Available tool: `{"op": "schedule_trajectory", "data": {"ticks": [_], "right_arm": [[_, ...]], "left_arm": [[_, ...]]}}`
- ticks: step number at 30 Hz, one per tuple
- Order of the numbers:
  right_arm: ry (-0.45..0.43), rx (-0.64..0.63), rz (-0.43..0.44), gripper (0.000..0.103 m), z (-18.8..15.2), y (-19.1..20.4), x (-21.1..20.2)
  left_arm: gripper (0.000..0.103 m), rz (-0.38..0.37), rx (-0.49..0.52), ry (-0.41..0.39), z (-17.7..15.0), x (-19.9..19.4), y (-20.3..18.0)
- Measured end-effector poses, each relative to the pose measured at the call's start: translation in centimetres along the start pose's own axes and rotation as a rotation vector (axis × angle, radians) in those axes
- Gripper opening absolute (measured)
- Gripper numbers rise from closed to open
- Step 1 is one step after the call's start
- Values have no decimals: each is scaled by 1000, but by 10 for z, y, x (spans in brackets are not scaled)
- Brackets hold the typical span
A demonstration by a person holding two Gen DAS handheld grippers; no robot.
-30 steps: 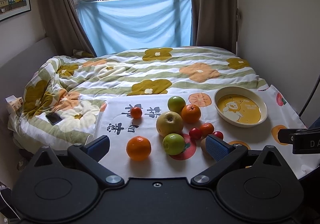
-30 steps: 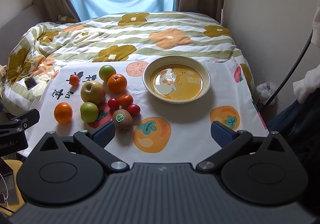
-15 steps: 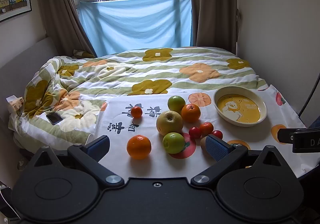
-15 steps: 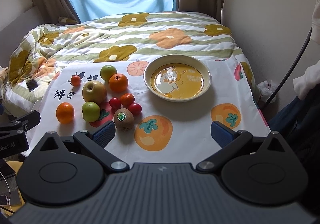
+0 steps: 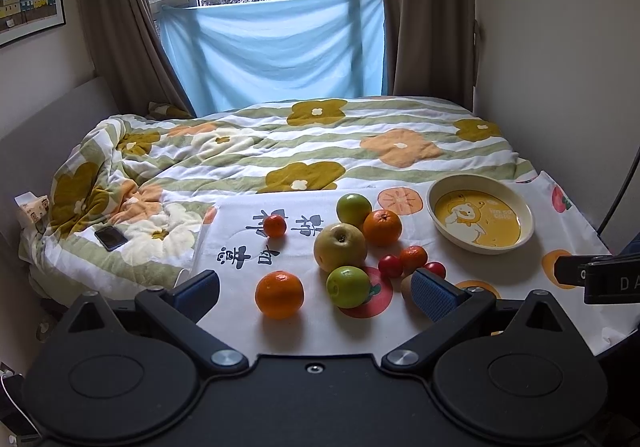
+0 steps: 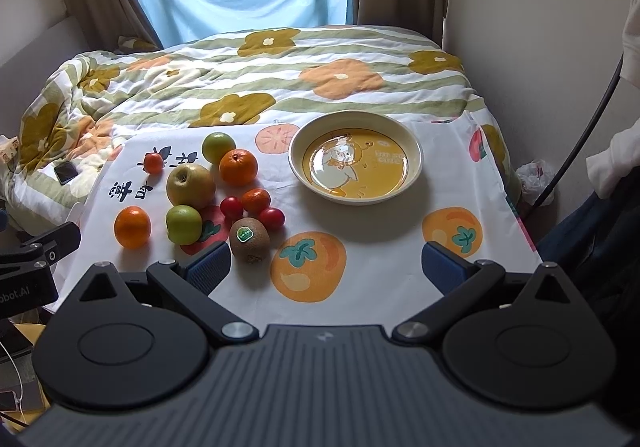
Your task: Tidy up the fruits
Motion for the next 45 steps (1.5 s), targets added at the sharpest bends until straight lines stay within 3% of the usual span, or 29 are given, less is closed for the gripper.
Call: {"op": "schedule_trajectory", "data": {"ticks": [22,28,37,42,45], "right_arm": [[0,9,5,103,5,-1,-3],[5,-12,-8,103,5,0,-2],[-84,-99,58,103,8,0,6],[-38,-140,120,103,-9,6,31],[-5,-106,164,103,-22,14,45]], "left_arm": [[103,5,2,-4,3,-5,-1],[103,11,52,-27,6,-9,-10],[103,61,56,-3,5,-6,-2],[103,123,114,-19,-13,2,8],[103,116,127,-13,-24,12,19]]}}
Point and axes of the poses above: each gripper's, at about its wrist camera, not at the fingertips, and x roughly the way its jaws point, y to its left, z to its top, the point moved 6 cm from there along x, roughly the way its jaws point, and after that the axes turned 13 degrees about -y, right-handed, at the moved point
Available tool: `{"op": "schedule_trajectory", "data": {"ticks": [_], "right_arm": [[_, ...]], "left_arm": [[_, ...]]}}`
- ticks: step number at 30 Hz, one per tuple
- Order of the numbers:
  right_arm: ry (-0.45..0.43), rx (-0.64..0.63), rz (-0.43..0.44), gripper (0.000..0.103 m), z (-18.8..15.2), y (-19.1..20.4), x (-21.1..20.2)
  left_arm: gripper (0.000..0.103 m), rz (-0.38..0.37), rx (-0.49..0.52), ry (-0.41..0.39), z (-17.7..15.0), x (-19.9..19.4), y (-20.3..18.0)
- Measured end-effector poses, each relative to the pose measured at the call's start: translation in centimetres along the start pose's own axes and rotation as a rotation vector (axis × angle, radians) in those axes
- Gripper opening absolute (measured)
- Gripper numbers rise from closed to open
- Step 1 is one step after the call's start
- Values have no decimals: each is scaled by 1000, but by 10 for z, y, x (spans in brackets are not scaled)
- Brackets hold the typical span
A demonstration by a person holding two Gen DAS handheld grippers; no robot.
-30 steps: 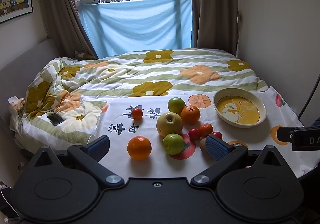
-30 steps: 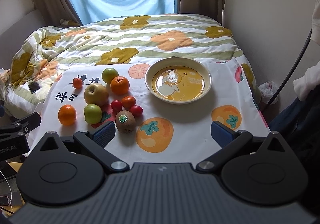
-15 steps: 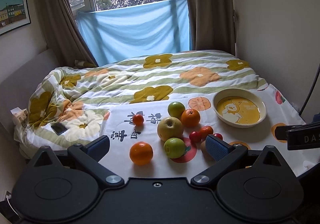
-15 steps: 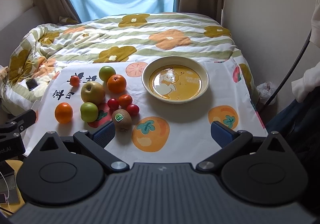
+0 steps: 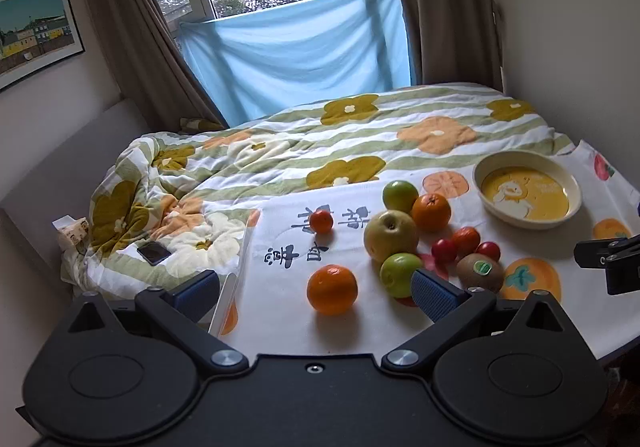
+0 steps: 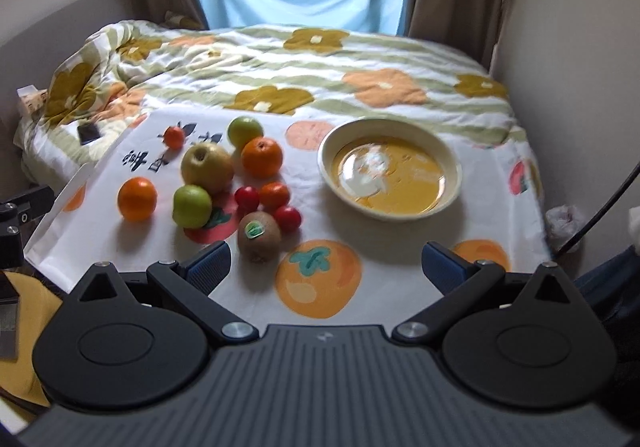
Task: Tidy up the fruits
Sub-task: 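Grasp the orange with the left tool while the right tool grasps a green apple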
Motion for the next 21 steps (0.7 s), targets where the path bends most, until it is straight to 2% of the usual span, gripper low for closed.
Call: {"op": "schedule_trajectory", "data": {"ticks": [4,11,17,21], "right_arm": [[47,78,49,103,-13,15,21],[89,171,27,103,-25,48,54],[103,286,-22,103,-29,71,85],[123,358,-26,103,-30,82,106]], "left_arm": [[103,-49,41,28,-18,24,12],[103,-199,74,77,-46,69,32],[103,-324,149,106,-59,108,36],[103,-410,217,127,-68,139,32]]}}
Point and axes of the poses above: each gripper's, at about its wrist camera, not at the fingertips, and x roughly the way its jaws point, y to its left, z to its top, the point moved 6 cm from there along x, roughly the way its jaws point, and after that the axes turned 13 degrees about -y, right-handed, at the moved point
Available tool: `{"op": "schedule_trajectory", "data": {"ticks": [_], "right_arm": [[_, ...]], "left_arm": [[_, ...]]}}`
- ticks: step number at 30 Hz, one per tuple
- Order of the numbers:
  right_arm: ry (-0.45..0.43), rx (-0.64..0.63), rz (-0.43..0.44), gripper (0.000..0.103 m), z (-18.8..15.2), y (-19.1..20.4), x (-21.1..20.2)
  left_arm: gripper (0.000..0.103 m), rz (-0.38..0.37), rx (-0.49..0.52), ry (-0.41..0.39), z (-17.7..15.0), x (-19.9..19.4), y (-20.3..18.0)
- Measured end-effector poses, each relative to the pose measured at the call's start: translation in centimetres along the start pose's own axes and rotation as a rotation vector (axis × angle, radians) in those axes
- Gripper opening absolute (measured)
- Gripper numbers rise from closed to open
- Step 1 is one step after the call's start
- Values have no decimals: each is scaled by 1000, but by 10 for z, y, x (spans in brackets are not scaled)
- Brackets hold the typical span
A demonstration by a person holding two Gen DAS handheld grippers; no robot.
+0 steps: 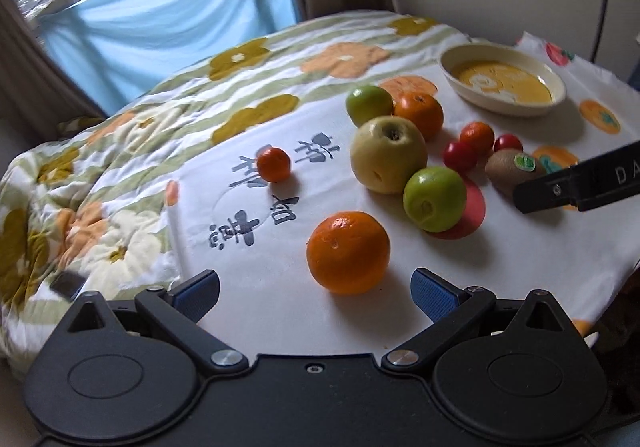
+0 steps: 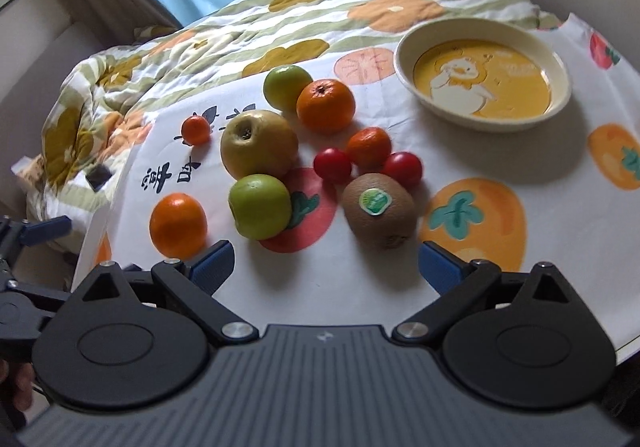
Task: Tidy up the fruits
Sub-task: 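Grasp the orange with the left tool while the right tool grasps a green apple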
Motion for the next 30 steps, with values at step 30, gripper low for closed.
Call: {"op": "schedule_trajectory", "data": {"ticks": [30], "right_arm": [[55,147,-15,94,-6,34,72]], "left_arm": [[65,-244,71,58,-13,63,-2]]}}
Point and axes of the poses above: each gripper's, at about its wrist camera, not at the fingertips, and x roughly the way its jaws point, y to its left, z to its top, the point moved 6 cm from there along x, roughly the way its jaws point, and after that the axes turned 13 degrees about -y, right-handed, at the moved point
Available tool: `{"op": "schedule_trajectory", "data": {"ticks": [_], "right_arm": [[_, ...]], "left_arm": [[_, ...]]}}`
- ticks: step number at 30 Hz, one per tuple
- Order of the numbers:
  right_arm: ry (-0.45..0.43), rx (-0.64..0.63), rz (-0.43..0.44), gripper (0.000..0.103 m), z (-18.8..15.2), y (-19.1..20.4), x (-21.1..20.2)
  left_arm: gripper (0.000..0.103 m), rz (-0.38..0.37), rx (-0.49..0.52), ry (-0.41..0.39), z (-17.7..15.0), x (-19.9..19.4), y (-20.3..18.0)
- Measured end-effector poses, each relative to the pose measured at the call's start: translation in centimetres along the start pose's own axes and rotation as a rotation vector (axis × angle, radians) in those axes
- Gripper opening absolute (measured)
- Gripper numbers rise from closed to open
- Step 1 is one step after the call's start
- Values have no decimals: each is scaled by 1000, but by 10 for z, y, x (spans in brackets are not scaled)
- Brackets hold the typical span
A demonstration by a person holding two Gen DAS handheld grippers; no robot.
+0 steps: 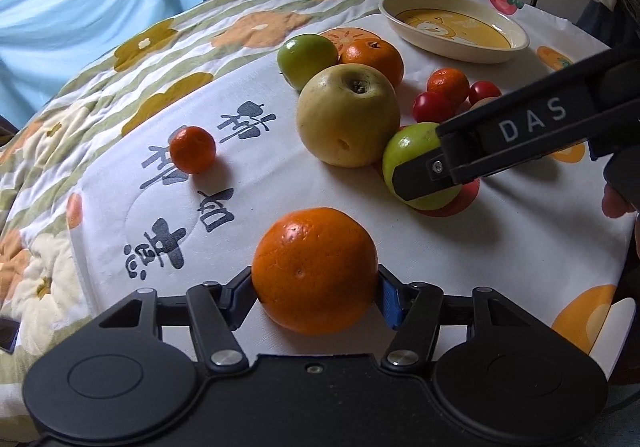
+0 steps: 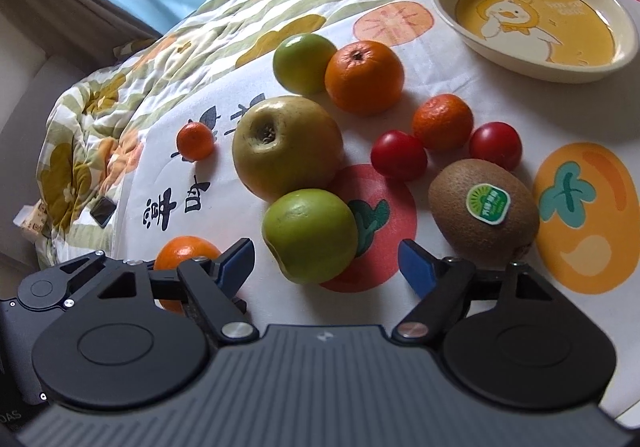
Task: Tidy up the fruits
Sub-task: 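Grasp the orange with the left tool while the right tool grasps a green apple, then carry the orange and green apple into the duck bowl with both tools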
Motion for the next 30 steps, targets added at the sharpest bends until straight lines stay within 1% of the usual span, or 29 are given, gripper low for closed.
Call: {"op": "schedule_trajectory", "data": {"ticks": [1,3,7,8,10,11,14,18,25,30], "right_arm": [[2,0,3,93,0,1,2],[3,0,9,88,1,1,5],[-8,-25,16,83,2,4,8],[-9,-35,16,81,3,5,9],[-11,-55,21,71,2,7,9],[-15,-64,22,69,2,7,9],[-24,-88,14,69,1,8,7],[-37,-88,29,69,2,9,-4],[-90,-89,40,69,20,8,-39],[-137,-84,29,69,35,-5,-70]], "left_arm": [[65,1,-5,0,-1,-1,1],[65,4,-11,2,-3,-3,2],[65,19,-34,2,-5,-6,4],[65,25,-45,2,-6,-6,4],[65,38,-66,-2,-7,-8,4],[65,45,-76,-3,-8,-9,5],[65,69,-110,-12,-8,-15,6],[65,116,-118,-48,-2,-31,7],[65,141,-121,-109,18,-66,2],[65,146,-121,-153,38,-85,-12]]}}
Point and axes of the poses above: each gripper's, at about its wrist camera, not at the fingertips, and x roughly the way its jaws point, y to its left, z to its top, the point moved 6 cm from there along x, roughly the way its jaws point, and after that the axes turned 13 degrees about -y, right-handed, at the moved point
